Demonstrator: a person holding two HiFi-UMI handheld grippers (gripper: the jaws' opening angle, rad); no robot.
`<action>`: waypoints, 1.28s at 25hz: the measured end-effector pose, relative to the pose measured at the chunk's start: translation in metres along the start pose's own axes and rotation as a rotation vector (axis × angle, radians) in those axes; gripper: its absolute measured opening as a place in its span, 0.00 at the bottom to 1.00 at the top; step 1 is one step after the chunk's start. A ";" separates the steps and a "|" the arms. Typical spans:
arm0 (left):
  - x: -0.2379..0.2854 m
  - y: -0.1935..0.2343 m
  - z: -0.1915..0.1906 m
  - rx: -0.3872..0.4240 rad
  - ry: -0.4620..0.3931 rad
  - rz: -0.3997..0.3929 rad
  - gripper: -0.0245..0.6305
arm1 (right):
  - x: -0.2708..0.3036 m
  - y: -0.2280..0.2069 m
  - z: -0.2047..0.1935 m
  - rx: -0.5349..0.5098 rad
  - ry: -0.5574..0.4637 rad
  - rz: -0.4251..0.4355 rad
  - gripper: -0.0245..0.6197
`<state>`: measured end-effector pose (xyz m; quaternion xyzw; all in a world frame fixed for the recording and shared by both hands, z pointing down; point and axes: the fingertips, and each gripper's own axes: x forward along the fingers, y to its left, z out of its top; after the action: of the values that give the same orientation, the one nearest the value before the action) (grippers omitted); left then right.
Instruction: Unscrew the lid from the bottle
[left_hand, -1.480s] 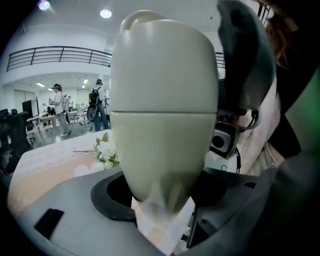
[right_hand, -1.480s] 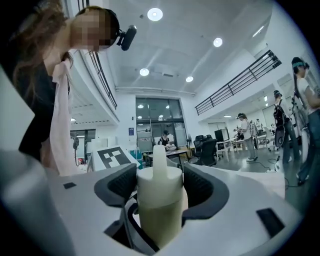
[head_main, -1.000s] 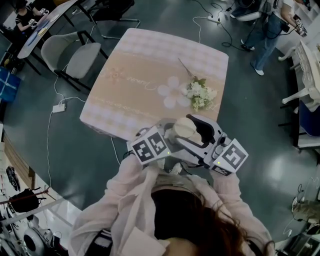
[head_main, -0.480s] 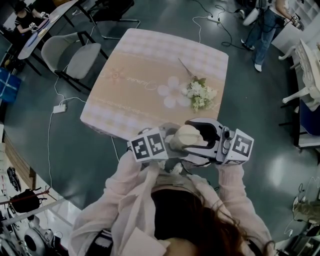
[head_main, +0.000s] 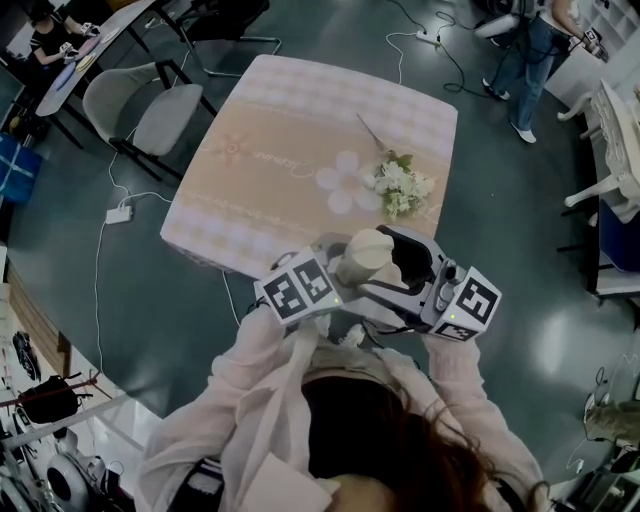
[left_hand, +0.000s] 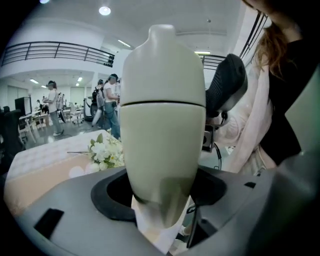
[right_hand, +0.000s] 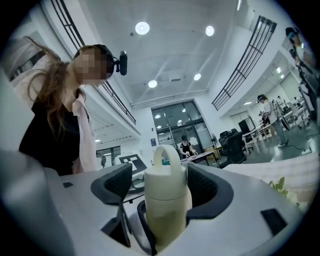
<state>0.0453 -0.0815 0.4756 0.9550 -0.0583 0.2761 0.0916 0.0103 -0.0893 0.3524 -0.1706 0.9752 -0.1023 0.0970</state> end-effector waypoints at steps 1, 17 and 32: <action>0.000 0.002 0.000 -0.007 -0.005 0.014 0.52 | 0.000 -0.002 0.000 -0.001 -0.008 -0.034 0.57; 0.005 -0.007 -0.005 -0.010 0.010 0.018 0.52 | 0.011 -0.007 -0.013 -0.170 0.132 -0.259 0.52; 0.003 -0.043 -0.009 0.104 0.010 -0.177 0.52 | 0.007 0.031 -0.011 -0.168 0.119 0.130 0.52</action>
<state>0.0502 -0.0383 0.4788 0.9585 0.0413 0.2742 0.0660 -0.0085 -0.0613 0.3549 -0.1080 0.9934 -0.0238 0.0308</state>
